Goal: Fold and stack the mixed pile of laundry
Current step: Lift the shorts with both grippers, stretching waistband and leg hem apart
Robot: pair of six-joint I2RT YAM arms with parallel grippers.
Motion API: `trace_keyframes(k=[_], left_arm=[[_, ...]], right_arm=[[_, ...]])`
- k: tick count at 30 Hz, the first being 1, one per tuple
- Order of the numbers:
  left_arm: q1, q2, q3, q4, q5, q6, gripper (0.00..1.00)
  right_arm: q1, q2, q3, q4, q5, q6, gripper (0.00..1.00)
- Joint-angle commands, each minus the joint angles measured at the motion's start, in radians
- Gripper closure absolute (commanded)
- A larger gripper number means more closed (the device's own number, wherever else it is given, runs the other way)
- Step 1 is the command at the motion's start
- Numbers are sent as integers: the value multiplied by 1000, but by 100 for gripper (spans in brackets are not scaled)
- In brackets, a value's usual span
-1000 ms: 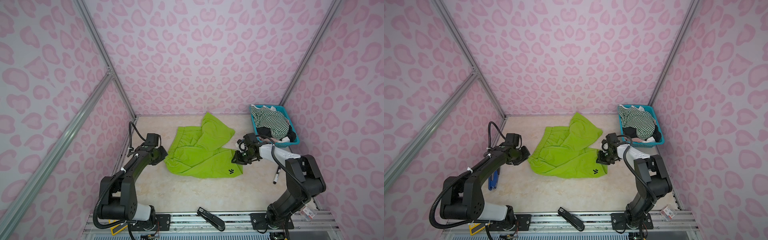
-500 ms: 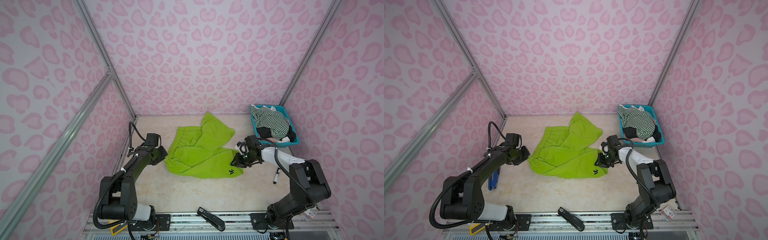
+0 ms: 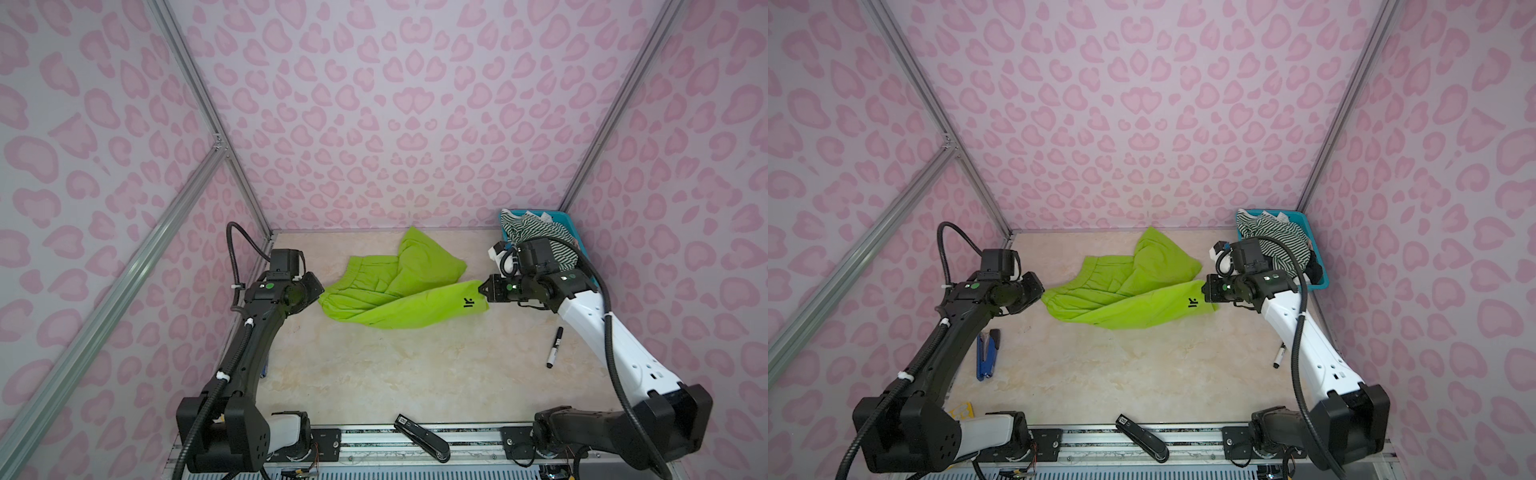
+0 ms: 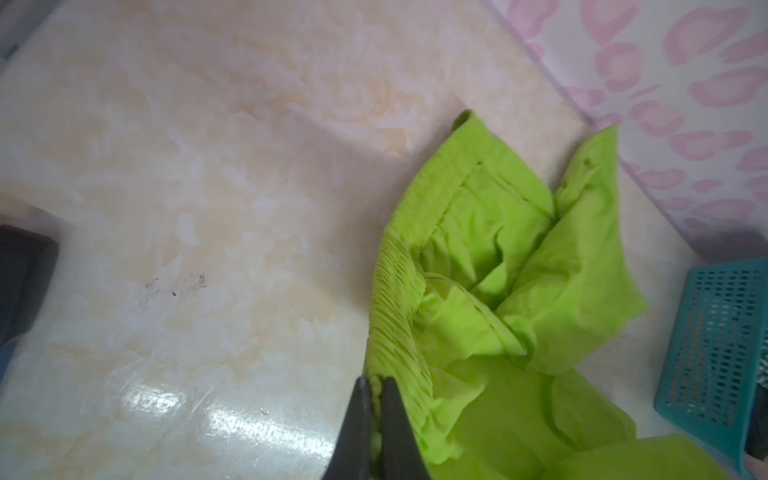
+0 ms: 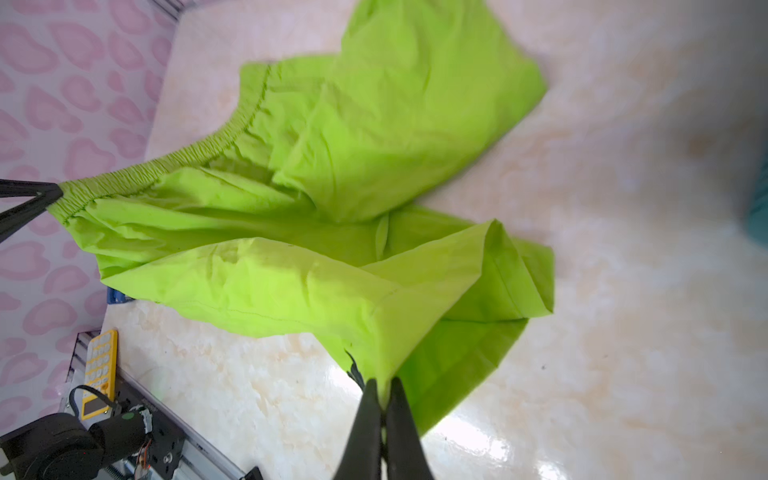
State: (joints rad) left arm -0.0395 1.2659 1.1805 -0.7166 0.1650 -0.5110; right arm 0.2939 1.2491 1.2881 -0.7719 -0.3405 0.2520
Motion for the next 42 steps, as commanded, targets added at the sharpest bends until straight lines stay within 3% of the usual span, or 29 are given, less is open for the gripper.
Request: trace_keyframes(k=[1,7,10,15,20,23,28,30,32,35,42], left_arm=[[1,-46,110,-138,43,50,98],[2,-174,248,-286,129,61,98],[2,-232,266,-328,160,50,98],[1,-247,229,-290,162,30,98],[2,-50,264,-124,202,1,98],[9,179,500,-49,246,5,98],[32,512,1091,-167,305,7,98],[34,576,1303,-213,312,15,98],[35,573,1405,-200,328,27,98],[37,442,1274,-96,326,58,98],[38,20,470,99,229,97,98]], right_arm=[[1,-97,70,-90,34,-80,100],[1,-342,124,-89,14,-113,100],[0,-397,157,-107,37,-109,100],[0,-341,138,-82,60,-113,100],[-2,-145,131,113,58,-138,100],[-14,75,307,192,50,-168,100],[-36,352,778,160,-5,-188,100],[-37,403,942,111,-20,-209,100],[-36,390,1024,100,-31,-238,100],[-35,286,958,129,-37,-288,100],[-26,-50,449,194,-88,-320,100]])
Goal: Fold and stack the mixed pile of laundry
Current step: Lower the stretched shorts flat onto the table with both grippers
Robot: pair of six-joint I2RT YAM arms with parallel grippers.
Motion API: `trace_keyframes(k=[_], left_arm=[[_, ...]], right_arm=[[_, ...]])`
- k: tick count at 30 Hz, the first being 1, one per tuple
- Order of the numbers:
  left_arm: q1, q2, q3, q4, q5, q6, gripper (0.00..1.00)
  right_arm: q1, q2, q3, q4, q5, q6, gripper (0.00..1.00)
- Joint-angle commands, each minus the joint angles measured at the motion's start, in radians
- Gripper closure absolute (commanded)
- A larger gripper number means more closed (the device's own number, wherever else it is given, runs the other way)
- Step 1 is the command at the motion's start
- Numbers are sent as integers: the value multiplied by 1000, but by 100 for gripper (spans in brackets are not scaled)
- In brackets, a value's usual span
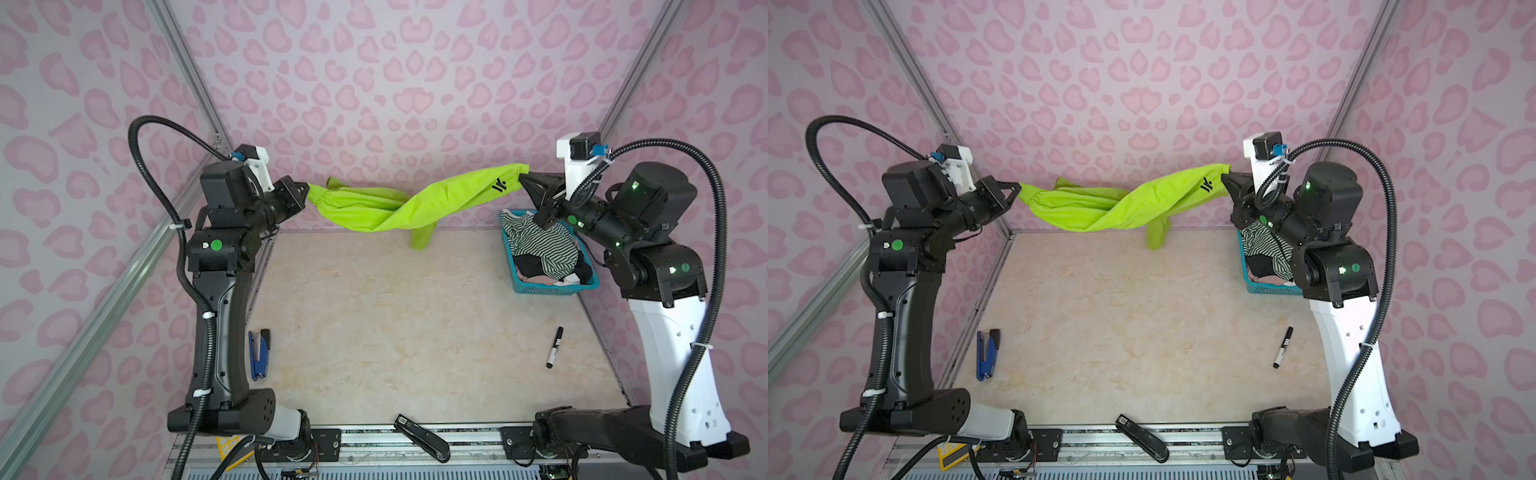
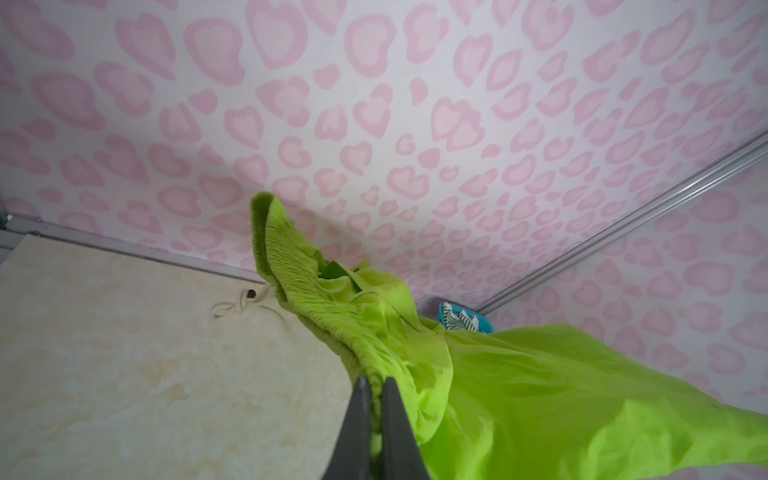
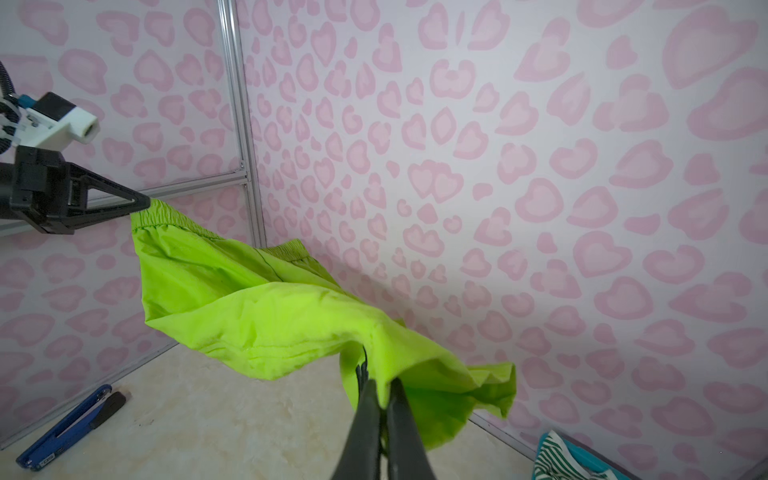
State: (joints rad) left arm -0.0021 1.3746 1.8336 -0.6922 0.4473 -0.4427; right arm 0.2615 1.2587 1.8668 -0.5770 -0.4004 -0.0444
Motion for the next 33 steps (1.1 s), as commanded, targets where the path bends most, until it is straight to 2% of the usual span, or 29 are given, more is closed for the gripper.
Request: trace_keyframes(k=[1,5,8,11,14,19,25,33], left_arm=[[1,-138,-296,77,-69,27,98],[1,-232,-644,36,-99,0,98],[1,-232,-743,-36,-153,-19,98],[1,-218,-772,-87,-192,-16,98],[1,-213,-782,-125,-216,-14,98],[1,-241,-829,-148,-245,-28,98],[1,-255,-910,-165,-201,-71,98],[1,-307,-978,-167,-319,-147,98]], right_arm=[[13,-99,-221,-14,-24,-16,100],[95,-234,-620,-27,25,75,100],[183,-310,-857,-42,100,170,100],[217,-383,-1015,-48,133,274,100],[217,-461,-1104,-71,147,344,100],[217,-550,-1166,-107,188,393,100],[221,-587,-1253,-54,95,476,100],[269,-646,-1326,-83,48,534,100]])
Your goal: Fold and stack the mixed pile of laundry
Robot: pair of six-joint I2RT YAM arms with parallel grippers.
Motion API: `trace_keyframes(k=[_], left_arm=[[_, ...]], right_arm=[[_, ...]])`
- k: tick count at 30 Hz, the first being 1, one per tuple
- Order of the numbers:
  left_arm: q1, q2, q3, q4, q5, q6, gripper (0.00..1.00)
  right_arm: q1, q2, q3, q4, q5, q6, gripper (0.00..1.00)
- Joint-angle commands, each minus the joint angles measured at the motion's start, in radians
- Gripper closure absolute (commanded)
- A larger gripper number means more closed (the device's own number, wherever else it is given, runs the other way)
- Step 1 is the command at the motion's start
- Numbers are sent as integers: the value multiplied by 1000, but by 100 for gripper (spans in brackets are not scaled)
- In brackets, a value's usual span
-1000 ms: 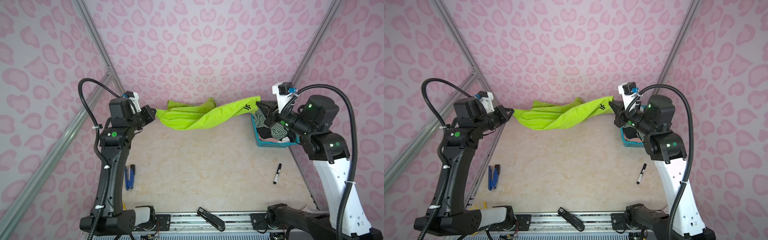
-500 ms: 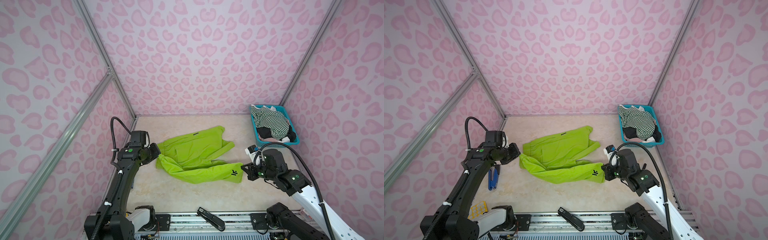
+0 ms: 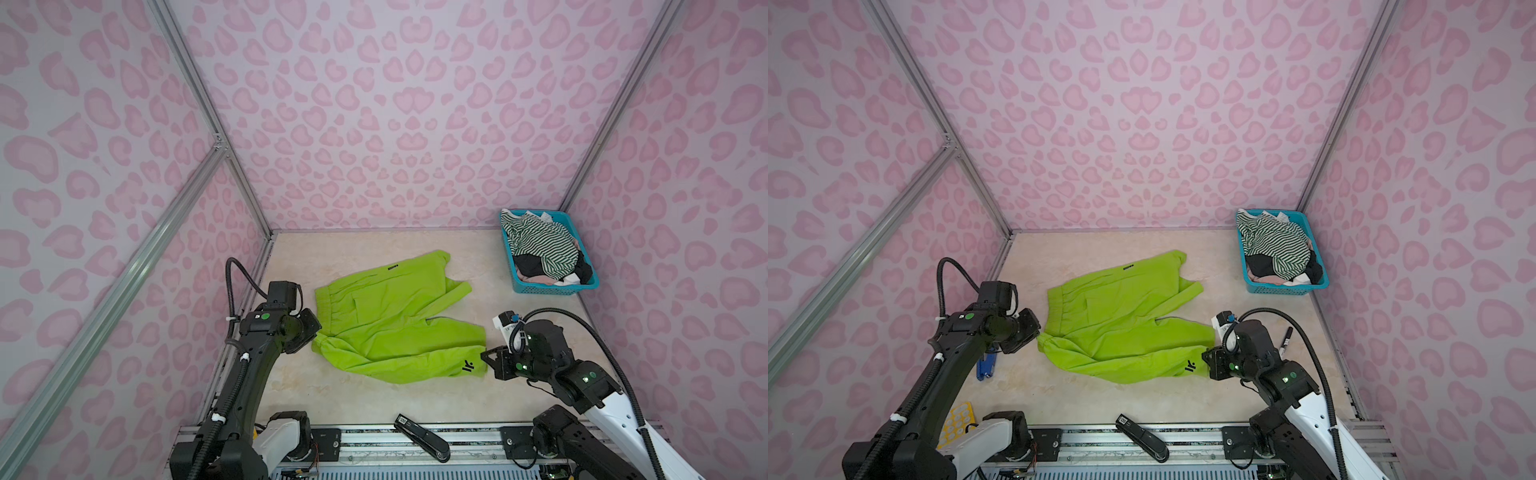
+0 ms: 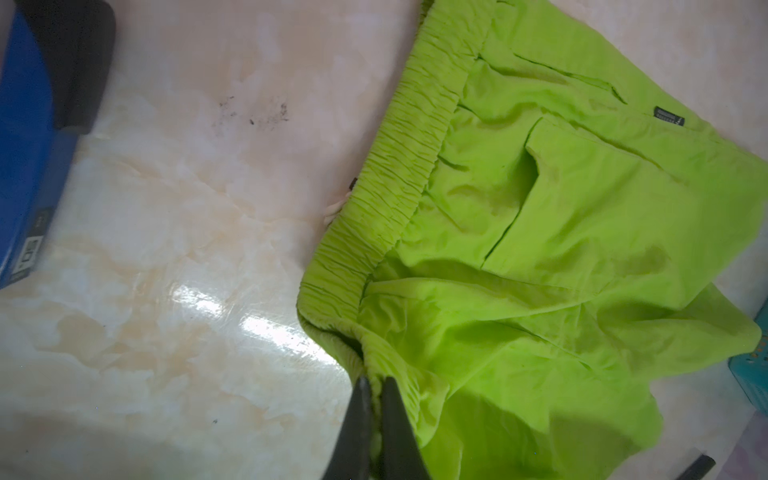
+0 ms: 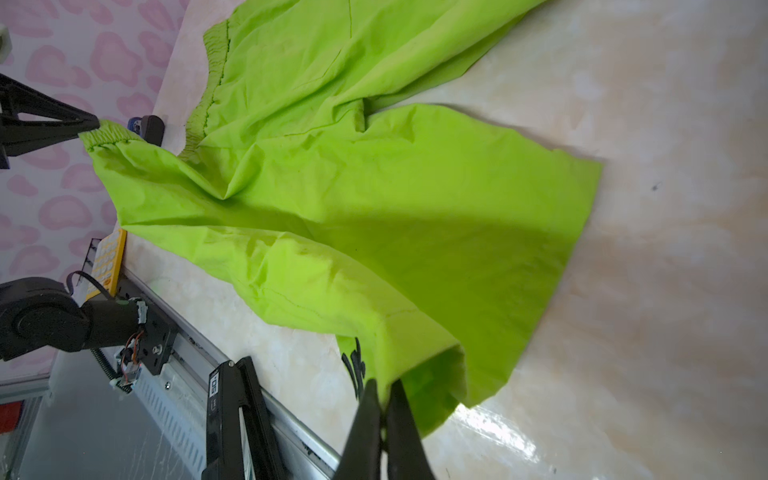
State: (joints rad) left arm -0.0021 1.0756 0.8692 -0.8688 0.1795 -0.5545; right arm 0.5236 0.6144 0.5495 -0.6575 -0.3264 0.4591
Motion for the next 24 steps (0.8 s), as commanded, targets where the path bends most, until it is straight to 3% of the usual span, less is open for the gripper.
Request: trace_keyframes(k=[1,3,6,9,11,15,18,21,24], left_arm=[[1,-4,-14,12,-57,-42,98],[1,7,-16,16,-80,-51,98],[1,12,-17,16,-115,-67,94],[1,-5,-7,7,-136,-72,69],[1,-19,17,-7,-164,-67,51],[1,-11,84,11,-186,-43,42],[1,50,135,114,-105,2,38],[1,177,142,307,-75,4,32],[2,383,210,378,-134,13,31]], right_arm=[[7,10,-4,-14,-21,29,100],[7,46,15,-37,-2,25,99],[7,97,57,-56,6,-1,88],[6,126,127,-85,49,-37,59],[-2,153,187,-96,99,-59,49],[-67,285,282,-43,106,-104,42],[-157,450,324,70,56,-117,41],[-242,637,372,216,6,-111,43],[-291,852,496,249,-9,-126,43]])
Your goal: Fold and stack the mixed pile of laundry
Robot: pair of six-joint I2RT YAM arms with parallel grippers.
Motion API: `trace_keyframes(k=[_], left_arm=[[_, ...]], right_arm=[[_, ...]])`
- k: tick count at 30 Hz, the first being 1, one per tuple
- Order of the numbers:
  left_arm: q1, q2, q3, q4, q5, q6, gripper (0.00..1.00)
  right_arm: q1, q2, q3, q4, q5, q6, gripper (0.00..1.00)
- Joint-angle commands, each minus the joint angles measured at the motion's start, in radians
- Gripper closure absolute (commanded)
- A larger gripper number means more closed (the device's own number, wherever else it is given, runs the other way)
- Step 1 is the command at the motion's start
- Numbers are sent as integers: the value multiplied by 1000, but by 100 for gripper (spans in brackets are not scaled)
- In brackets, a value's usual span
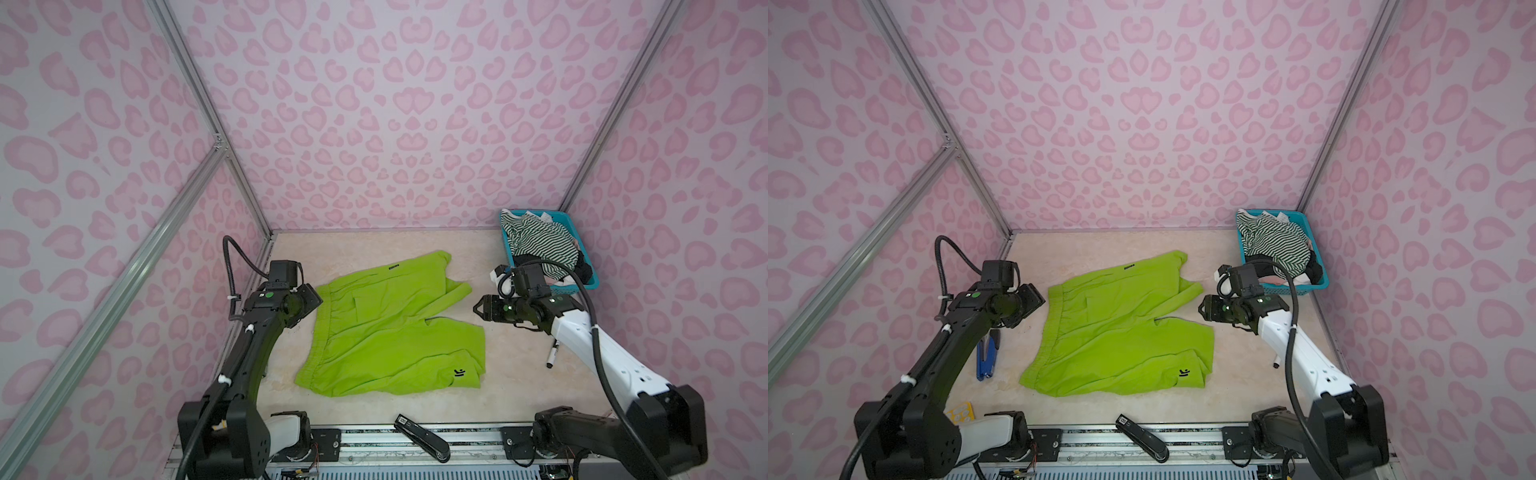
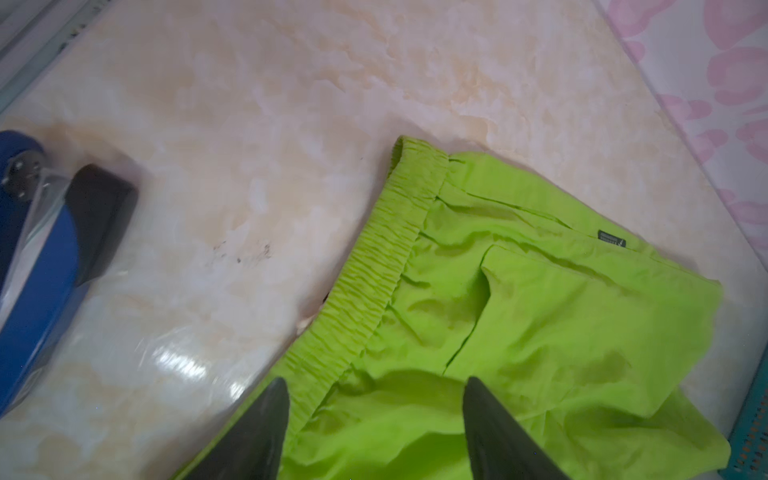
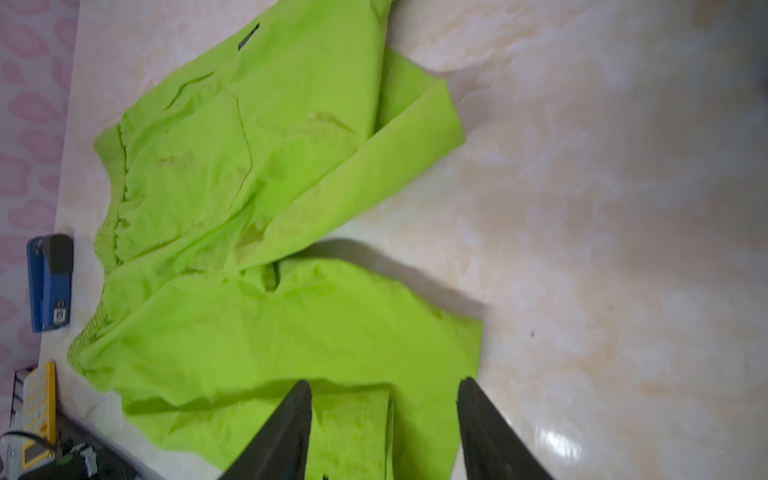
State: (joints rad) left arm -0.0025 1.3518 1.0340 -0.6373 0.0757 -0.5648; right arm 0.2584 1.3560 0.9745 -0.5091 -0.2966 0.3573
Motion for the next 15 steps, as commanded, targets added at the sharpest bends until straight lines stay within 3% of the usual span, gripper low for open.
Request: trace_keyframes(k=[1,7,15], left_arm=[[2,181,80,157,-31,30,31],[14,466,211,221,17,8,31],[59,635,268,255,140,-24,39]], right_arm=[[-35,183,136,71,-50,-41,44],[-45,506,400,-11,-91,-102,43],[-45,701,533,-52,-199,-136,50]])
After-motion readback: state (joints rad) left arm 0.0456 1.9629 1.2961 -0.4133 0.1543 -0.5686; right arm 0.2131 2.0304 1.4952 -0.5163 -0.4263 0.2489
